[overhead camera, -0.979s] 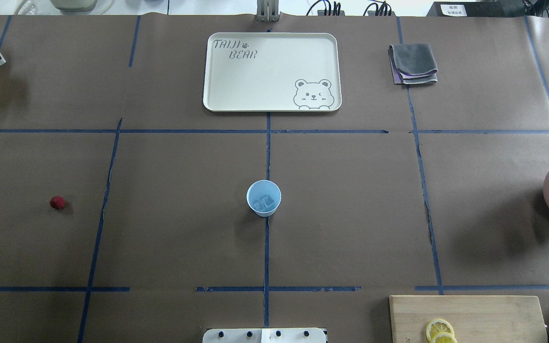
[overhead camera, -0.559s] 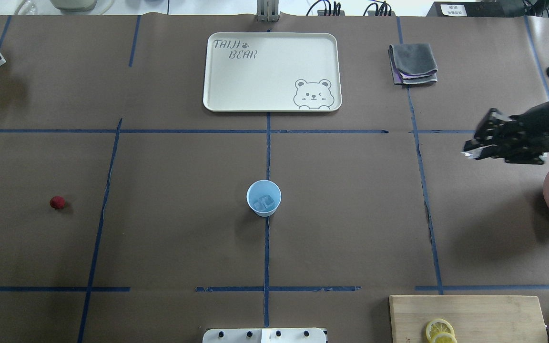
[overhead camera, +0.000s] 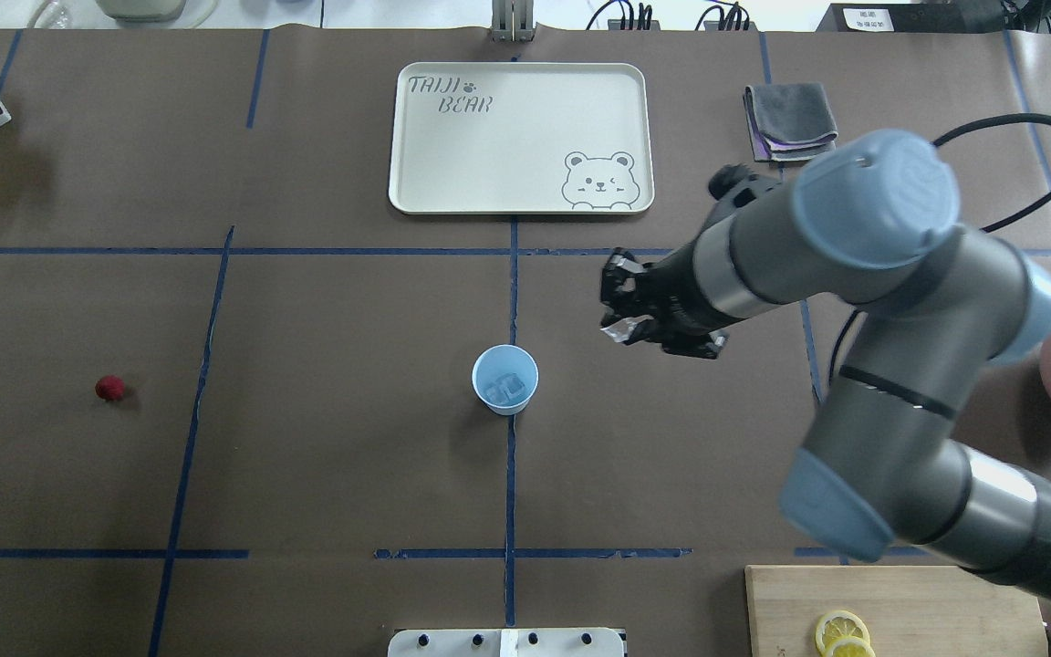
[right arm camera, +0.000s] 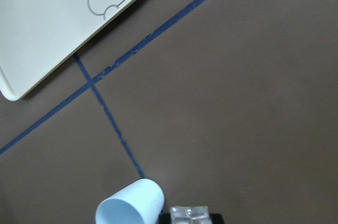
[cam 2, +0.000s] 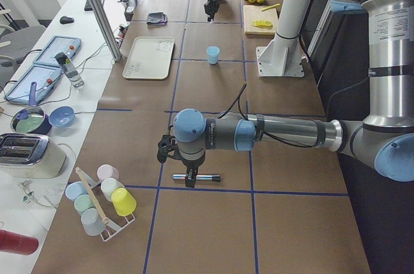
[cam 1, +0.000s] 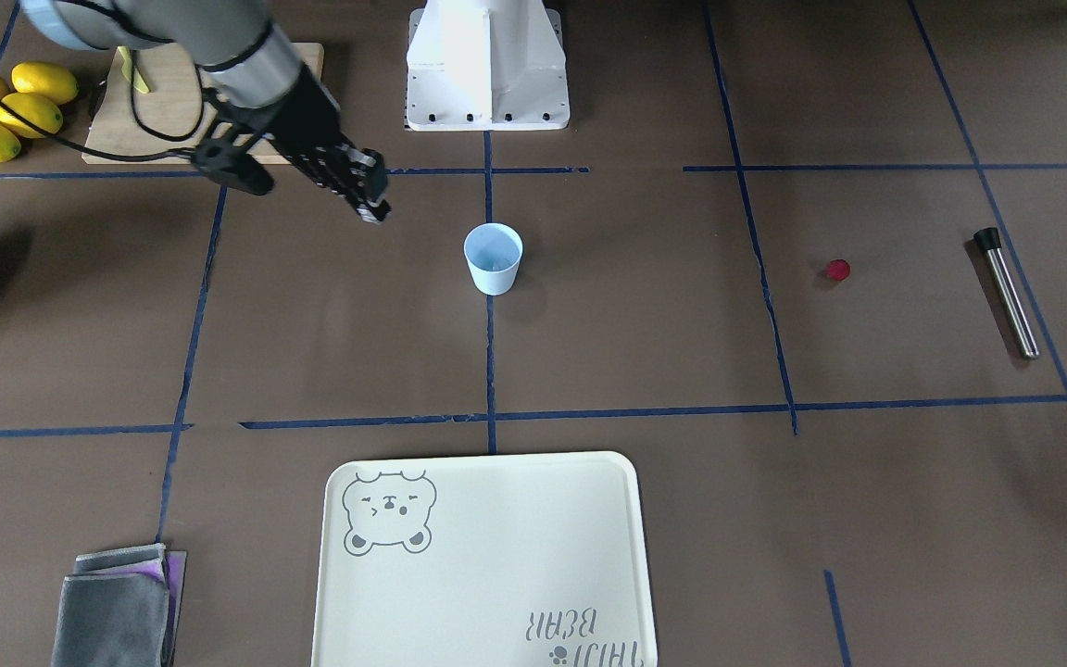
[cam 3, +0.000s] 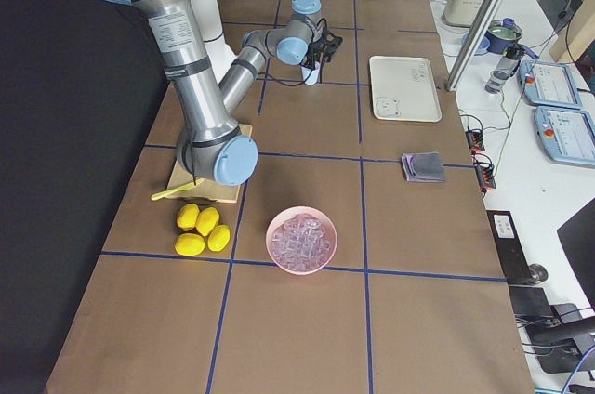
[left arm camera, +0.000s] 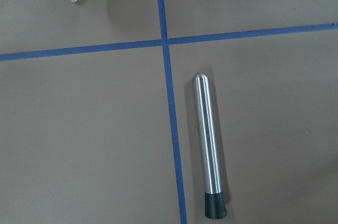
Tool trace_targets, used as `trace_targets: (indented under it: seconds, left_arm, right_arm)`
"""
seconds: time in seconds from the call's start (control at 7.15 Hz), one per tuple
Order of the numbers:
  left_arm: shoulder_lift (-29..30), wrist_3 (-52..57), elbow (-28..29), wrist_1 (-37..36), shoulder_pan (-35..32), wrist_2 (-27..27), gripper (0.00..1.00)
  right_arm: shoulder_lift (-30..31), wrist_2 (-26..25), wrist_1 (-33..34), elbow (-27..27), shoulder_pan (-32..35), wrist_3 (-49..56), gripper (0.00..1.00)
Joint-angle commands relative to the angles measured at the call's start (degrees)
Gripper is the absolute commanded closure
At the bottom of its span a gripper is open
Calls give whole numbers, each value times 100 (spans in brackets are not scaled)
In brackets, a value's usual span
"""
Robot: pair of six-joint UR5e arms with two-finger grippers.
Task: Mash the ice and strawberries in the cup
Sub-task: 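Carry the ice cube with the right gripper over the blue cup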
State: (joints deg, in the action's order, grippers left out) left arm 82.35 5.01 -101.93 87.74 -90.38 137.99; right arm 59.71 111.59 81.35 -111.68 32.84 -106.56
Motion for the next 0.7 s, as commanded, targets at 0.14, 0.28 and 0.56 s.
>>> trace_targets:
  seconds: [0.14,0.28,0.56]
  left_arm:
    - [0,9,-2,-3,3,9,0]
    - [0,9,-2,6,3,104,0]
    - [0,9,-2,6,3,123,0]
  right_arm:
    - [-1110,-673,136,1120,-515,-383,99]
    - [-1041,-683,136,1130,-628,-374,93]
    - [-988,-735,136,1174,-752,-365,64]
